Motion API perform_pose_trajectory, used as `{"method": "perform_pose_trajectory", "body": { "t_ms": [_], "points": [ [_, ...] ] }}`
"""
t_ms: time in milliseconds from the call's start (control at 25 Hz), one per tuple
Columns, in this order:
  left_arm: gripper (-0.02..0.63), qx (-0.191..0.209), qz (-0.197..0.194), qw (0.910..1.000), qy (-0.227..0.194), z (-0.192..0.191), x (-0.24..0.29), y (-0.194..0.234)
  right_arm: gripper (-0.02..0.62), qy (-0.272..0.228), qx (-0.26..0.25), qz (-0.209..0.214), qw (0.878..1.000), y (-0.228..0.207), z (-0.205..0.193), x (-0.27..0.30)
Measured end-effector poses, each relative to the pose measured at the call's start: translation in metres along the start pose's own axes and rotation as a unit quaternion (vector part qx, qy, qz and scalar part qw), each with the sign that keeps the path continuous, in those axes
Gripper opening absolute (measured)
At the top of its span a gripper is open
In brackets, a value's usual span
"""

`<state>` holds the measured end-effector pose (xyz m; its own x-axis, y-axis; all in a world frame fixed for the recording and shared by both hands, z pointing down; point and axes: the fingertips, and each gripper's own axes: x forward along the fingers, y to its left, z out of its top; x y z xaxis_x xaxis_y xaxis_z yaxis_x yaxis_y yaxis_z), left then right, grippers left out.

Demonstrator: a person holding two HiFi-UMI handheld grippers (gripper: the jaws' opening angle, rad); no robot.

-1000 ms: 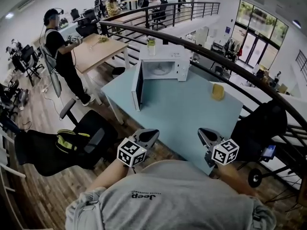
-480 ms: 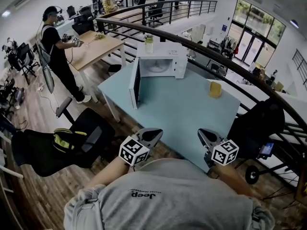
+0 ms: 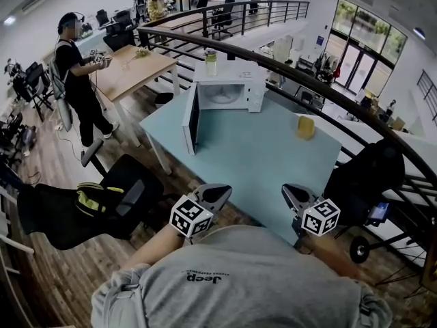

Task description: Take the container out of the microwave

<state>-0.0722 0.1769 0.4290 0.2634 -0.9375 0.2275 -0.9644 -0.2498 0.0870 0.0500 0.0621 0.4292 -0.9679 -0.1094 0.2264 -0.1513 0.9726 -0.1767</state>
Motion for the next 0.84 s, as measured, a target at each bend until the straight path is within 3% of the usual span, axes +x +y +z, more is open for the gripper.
{"method": "perform_pose_trajectory", "body": {
  "t_ms": [840],
  "points": [
    [0.018,0.001,0.0,1.0,0.008,-0.001,0.006,-0.003,0.015,0.001,0.005,0.013,1.0,0.0,-0.009,0.0]
  ]
}}
